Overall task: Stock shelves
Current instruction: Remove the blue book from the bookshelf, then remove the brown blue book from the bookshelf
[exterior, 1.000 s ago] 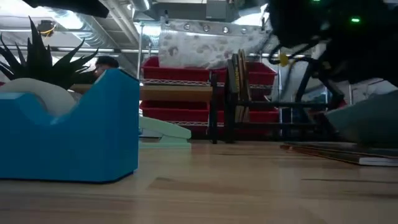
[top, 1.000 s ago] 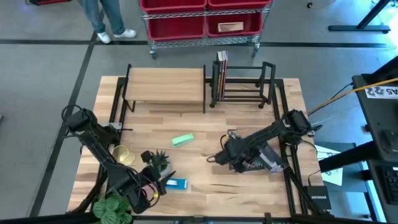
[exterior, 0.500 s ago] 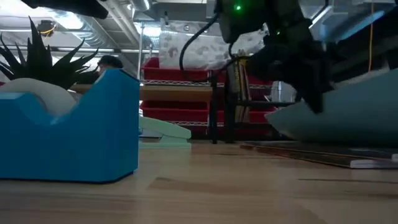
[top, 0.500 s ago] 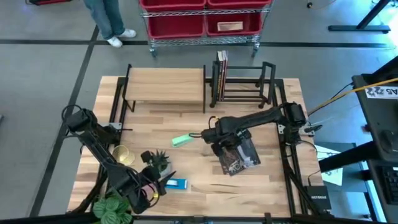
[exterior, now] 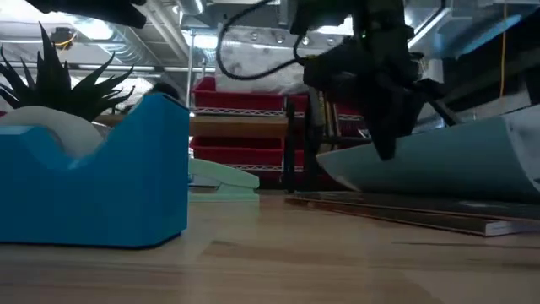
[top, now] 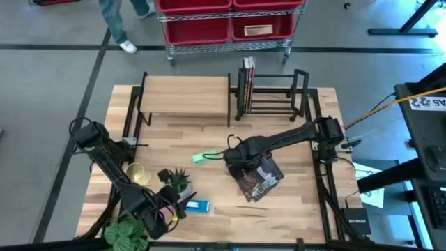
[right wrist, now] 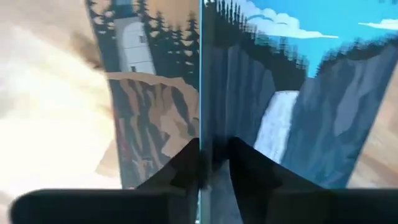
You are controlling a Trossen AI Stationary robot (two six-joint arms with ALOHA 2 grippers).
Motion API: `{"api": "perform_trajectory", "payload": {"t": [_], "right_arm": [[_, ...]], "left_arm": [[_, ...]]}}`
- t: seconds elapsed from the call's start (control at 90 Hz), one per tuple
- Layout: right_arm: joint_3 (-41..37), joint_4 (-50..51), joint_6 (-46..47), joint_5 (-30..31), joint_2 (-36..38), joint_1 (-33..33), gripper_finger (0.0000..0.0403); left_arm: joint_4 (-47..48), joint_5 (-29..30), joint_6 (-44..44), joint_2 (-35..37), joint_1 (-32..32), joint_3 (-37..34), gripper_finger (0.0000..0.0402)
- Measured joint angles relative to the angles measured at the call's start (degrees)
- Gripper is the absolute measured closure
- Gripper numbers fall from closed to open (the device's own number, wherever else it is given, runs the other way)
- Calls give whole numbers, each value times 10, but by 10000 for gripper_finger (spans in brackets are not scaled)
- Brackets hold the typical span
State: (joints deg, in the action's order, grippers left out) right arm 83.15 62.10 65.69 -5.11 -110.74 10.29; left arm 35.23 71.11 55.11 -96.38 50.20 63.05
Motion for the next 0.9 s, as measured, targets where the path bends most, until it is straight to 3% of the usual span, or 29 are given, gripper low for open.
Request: {"api": "perform_trajectory", "payload": {"t": [0.244, 0.333, 0.411, 0.533, 0.622, 0.9], "right_arm": [[0, -30, -56, 1, 5, 33, 209], [0, -21, -74, 24, 23, 57, 171], [0, 9, -89, 61, 47, 84, 152], [-13, 102, -74, 127, 89, 113, 150], [-51, 153, -35, 171, 122, 114, 161], [-258, 91, -14, 203, 214, 19, 204]], "left_arm": [[-16, -46, -20, 0, -38, 0, 93], [-71, -103, -83, 0, -63, -1, 93], [-169, -169, -188, -10, -90, -1, 93], [-353, -309, -361, -51, -138, -1, 94], [-443, -418, -414, -87, -179, 1, 101], [-386, -586, -373, -162, -300, 38, 105]]}}
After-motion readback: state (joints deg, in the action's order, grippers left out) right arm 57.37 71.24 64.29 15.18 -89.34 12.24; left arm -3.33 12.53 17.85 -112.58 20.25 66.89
